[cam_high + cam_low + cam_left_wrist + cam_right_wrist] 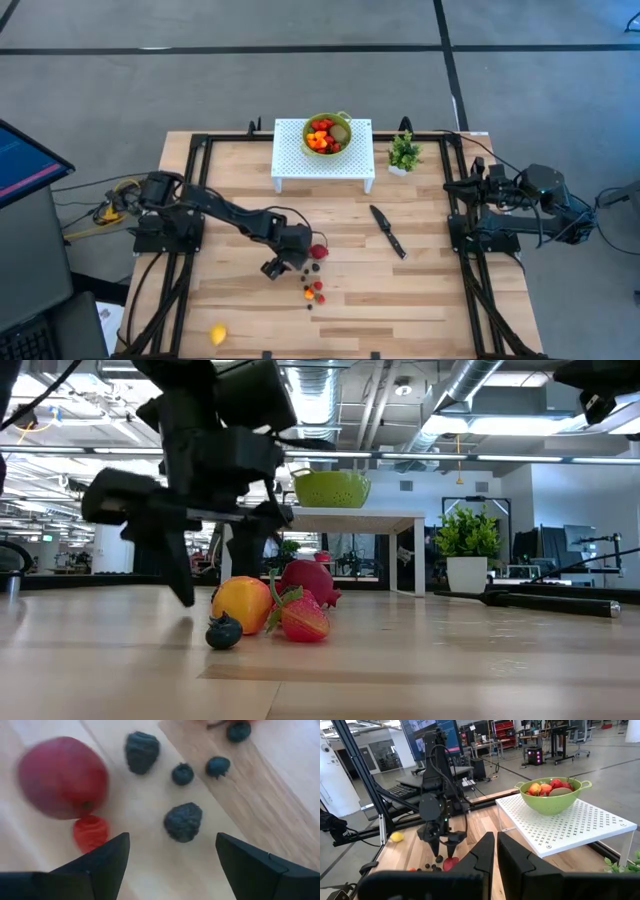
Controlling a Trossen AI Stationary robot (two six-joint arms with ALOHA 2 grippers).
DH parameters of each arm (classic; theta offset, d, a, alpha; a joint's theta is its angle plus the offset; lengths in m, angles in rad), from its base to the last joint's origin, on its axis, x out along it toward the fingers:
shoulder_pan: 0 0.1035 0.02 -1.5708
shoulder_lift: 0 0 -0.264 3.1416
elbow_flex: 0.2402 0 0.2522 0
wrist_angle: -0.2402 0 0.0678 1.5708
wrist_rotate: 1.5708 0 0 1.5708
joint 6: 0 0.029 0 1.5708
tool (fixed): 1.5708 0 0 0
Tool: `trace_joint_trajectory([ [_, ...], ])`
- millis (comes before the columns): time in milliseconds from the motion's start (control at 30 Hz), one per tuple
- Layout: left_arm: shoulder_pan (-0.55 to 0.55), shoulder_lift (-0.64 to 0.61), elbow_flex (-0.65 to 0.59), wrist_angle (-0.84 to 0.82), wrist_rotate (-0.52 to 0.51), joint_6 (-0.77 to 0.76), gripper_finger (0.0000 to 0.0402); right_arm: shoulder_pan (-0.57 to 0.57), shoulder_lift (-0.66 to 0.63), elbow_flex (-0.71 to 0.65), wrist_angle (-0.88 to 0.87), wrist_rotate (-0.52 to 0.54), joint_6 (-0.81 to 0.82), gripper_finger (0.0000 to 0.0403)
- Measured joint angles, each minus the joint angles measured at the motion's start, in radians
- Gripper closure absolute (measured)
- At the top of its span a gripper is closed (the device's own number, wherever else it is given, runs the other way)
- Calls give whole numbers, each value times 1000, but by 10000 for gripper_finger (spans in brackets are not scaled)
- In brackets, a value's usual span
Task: Pick & Place Fruit
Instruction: Put the black raspberry into the green bin
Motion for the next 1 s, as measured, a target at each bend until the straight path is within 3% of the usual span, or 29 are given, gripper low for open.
trace_joint_trajectory([
  [333,-21,22,0,64,26,49,122,0,0,0,0,0,0,386],
  [1000,-18,22,0,64,33,22,277,0,0,0,0,0,0,386],
])
